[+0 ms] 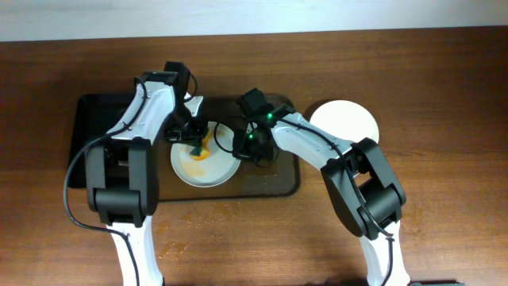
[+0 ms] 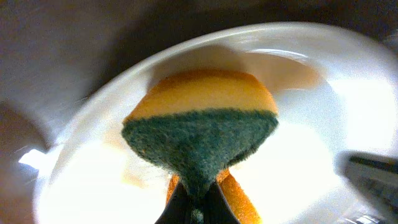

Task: Clean dirty plates on tray and stack at the side
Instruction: 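Lift the light blue plate with the right gripper onto the right stack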

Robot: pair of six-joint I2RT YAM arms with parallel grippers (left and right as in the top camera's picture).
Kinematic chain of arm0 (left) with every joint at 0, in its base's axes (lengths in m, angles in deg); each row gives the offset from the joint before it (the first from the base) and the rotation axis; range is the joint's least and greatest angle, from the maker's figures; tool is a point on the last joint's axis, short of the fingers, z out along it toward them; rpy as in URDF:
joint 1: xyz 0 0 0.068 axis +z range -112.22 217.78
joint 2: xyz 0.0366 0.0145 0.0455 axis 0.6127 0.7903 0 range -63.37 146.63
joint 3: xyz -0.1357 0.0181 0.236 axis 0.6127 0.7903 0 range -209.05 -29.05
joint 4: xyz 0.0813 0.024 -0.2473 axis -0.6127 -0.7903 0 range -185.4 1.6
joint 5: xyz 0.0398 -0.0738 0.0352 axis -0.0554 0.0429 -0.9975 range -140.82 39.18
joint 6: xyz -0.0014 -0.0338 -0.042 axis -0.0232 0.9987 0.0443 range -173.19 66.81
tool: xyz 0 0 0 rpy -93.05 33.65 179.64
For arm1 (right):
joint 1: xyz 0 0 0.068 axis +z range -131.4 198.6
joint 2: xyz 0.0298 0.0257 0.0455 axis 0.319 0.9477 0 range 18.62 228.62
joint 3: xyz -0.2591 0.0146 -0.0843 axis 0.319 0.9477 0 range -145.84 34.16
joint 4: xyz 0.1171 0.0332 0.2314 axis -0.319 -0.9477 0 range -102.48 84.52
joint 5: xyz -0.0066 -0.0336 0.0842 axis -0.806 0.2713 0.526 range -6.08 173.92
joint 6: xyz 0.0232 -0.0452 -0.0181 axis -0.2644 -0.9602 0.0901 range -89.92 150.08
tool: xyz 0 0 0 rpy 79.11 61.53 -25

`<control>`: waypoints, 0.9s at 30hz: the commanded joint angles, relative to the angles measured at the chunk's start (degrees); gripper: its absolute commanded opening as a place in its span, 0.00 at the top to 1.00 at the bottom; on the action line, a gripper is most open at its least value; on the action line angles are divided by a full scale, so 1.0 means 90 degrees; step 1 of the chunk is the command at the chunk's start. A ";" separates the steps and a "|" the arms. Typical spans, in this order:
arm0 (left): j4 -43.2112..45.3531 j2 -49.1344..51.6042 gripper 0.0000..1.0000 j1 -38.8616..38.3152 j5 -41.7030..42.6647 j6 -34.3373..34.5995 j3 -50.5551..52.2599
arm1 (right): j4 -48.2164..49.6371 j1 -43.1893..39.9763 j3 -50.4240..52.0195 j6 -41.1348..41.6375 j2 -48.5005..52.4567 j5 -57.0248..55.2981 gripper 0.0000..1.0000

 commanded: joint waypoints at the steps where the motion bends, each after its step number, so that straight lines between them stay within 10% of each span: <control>1: -0.0051 0.0075 0.99 0.0612 0.2501 -0.0573 -0.1479 | -0.0318 -0.0102 -0.0138 -0.0284 0.0092 -0.0075 0.96; 15: -0.0112 0.0080 0.99 0.0862 0.1525 -0.0573 -0.2203 | -0.1865 -0.0002 -0.0432 -0.1003 -0.2817 -0.5037 0.96; 27: -0.0138 0.0141 0.99 0.0695 0.1307 -0.0573 -0.2203 | -0.2103 0.2429 -0.0432 -0.1552 -0.2880 -1.0559 0.96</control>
